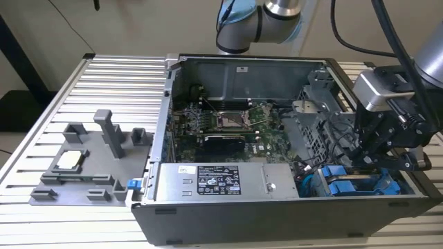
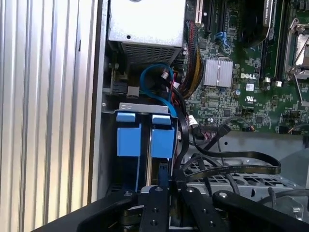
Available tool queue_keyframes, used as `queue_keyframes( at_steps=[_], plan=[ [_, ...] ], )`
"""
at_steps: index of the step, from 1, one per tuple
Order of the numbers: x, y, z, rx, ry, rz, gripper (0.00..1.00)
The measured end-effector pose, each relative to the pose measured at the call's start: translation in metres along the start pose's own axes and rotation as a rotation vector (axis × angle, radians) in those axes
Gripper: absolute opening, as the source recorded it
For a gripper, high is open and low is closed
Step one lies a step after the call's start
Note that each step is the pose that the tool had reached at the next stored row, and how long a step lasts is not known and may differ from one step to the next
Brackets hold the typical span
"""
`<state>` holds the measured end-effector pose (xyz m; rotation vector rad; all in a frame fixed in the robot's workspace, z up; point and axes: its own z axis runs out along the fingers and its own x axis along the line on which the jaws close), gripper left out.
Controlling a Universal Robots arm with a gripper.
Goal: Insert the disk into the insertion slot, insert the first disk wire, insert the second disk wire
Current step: 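Insert the second disk wire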
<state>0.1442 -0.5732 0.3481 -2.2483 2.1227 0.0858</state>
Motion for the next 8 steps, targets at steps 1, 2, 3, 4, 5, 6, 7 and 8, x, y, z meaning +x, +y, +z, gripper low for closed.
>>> queue_keyframes(
  at_steps=[1, 2, 3, 4, 5, 6, 7, 8],
  plan=[
    [0.0001, -0.0005, 0.0005, 0.0003, -0.0001, 0.004, 0.16],
    [0.0002, -0.001, 0.0011, 0.0006, -0.0002, 0.008, 0.16],
    [0.0002, -0.0015, 0.0017, 0.001, -0.0002, 0.013, 0.16],
    [0.0003, -0.002, 0.0022, 0.0013, -0.0002, 0.017, 0.16],
    [0.0004, -0.0025, 0.0028, 0.0016, -0.0002, 0.021, 0.16],
    [0.0004, -0.003, 0.0032, 0.0019, -0.0001, 0.025, 0.16],
    [0.0005, -0.0035, 0.0036, 0.0022, 0.0, 0.029, 0.16],
    [0.0006, -0.0039, 0.004, 0.0025, 0.0, 0.034, 0.16]
  ],
)
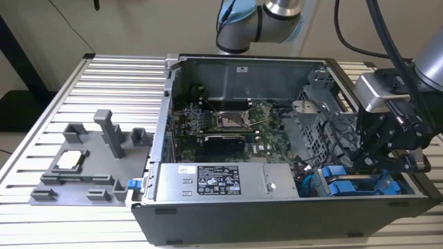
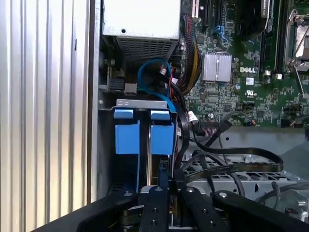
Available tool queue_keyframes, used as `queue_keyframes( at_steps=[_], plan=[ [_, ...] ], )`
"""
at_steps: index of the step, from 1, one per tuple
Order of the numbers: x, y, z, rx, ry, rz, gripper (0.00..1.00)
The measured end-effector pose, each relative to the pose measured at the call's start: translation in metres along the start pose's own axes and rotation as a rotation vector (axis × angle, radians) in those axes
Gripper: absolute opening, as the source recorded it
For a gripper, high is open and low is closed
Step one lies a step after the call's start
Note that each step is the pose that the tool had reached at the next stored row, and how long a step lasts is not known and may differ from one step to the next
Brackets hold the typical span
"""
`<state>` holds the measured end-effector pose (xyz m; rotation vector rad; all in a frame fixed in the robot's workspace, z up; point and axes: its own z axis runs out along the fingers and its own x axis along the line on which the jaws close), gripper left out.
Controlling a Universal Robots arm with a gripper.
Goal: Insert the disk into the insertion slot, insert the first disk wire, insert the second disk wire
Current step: 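Insert the second disk wire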
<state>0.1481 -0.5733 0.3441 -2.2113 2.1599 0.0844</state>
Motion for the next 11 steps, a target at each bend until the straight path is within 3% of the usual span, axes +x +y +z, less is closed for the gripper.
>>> queue_keyframes(
  at_steps=[11],
  plan=[
    [0.0004, -0.0009, 0.0048, 0.0022, 0.0019, 0.031, 0.16]
  ],
)
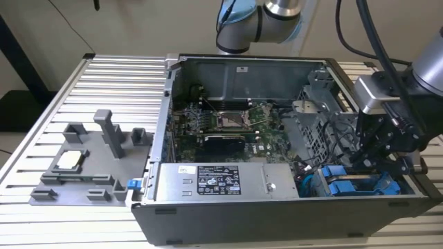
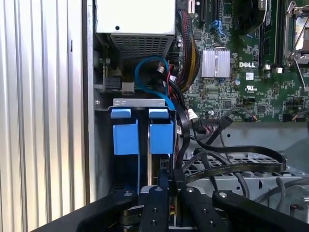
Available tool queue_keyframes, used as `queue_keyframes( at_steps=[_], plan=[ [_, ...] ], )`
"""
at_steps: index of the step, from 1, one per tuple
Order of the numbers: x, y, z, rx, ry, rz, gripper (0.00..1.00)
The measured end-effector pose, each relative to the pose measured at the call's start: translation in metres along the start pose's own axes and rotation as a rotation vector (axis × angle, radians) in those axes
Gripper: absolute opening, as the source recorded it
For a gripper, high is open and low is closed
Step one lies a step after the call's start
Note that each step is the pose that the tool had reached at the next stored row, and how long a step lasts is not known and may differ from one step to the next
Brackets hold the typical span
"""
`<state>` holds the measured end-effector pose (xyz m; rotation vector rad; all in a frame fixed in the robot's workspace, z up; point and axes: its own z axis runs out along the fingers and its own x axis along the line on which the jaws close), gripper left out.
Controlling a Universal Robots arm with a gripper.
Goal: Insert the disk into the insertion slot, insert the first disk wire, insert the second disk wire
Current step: 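Insert the second disk wire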
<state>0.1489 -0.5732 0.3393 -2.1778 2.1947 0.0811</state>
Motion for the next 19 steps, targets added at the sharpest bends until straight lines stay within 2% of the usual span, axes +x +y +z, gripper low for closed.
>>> queue_keyframes(
  at_steps=[12, 13, 14, 15, 16, 19],
  plan=[
    [0.0001, 0.0, 0.0026, 0.0006, 0.0004, 0.006, 0.16],
    [0.0002, -0.0001, 0.0029, 0.0006, -0.0002, 0.006, 0.18],
    [0.0002, 0.0, 0.0029, 0.0005, -0.0002, 0.006, 0.24],
    [0.0002, 0.0, 0.0029, 0.0004, 0.0, 0.006, 0.24],
    [0.0002, 0.0, 0.0028, 0.0004, 0.0001, 0.006, 0.3],
    [0.0002, 0.0, 0.002, 0.0005, 0.001, 0.006, 0.3]
  ],
)
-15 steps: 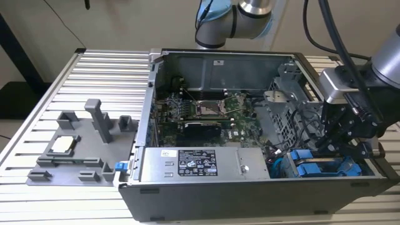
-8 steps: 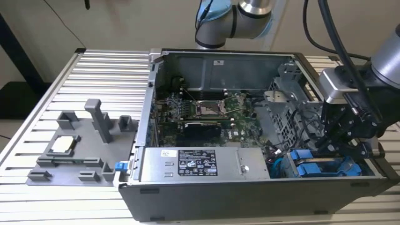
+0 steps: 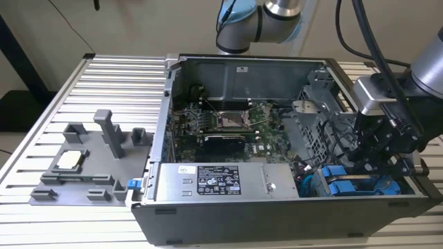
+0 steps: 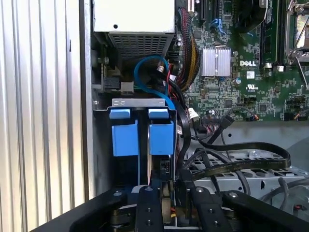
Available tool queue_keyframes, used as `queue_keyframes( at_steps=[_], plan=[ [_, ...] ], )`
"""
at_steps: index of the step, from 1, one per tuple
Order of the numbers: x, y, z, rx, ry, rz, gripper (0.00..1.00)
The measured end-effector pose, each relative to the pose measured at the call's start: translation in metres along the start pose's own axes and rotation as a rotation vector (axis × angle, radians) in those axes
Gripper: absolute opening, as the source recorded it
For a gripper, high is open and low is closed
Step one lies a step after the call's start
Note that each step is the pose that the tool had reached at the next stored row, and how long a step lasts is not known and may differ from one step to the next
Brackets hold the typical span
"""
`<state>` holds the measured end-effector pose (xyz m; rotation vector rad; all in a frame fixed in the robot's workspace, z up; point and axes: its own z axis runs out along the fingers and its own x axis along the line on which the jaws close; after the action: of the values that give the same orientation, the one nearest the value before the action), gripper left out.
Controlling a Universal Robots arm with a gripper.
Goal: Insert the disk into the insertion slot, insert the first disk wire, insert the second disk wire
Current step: 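Insert the second disk wire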
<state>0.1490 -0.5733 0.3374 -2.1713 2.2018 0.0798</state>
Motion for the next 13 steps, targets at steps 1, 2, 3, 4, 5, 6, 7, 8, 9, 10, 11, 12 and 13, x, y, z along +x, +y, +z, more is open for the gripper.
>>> queue_keyframes(
  at_steps=[1, 2, 3, 4, 5, 6, 7, 8, 9, 10, 11, 12, 13],
  plan=[
    [-0.0001, 0.0, -0.0013, 0.0, -0.0001, 0.0, 0.3],
    [-0.0002, 0.0, -0.0028, 0.0, -0.0004, 0.0, 0.3],
    [-0.0003, 0.0, -0.0047, 0.0, -0.0005, 0.0, 0.3],
    [-0.0005, 0.0, -0.0069, 0.0, -0.0004, 0.0, 0.3],
    [-0.0007, 0.0, -0.0095, 0.0, -0.0004, 0.0, 0.3],
    [-0.0009, 0.0001, -0.0126, 0.0, -0.0003, 0.0, 0.3],
    [-0.0012, 0.0001, -0.0162, 0.0, -0.0004, 0.0, 0.3],
    [-0.0015, 0.0001, -0.0201, 0.0, -0.0002, 0.0, 0.3],
    [-0.0017, 0.0001, -0.0241, 0.0, -0.0001, 0.0, 0.3],
    [-0.002, 0.0001, -0.0284, 0.0, -0.0001, 0.0, 0.3],
    [-0.0023, 0.0001, -0.0326, 0.0, -0.0001, 0.0, 0.3],
    [-0.0026, 0.0002, -0.0367, 0.0, 0.0001, 0.0, 0.3],
    [-0.0029, 0.0001, -0.0406, 0.0, -0.0001, 0.0, 0.3]
  ],
)
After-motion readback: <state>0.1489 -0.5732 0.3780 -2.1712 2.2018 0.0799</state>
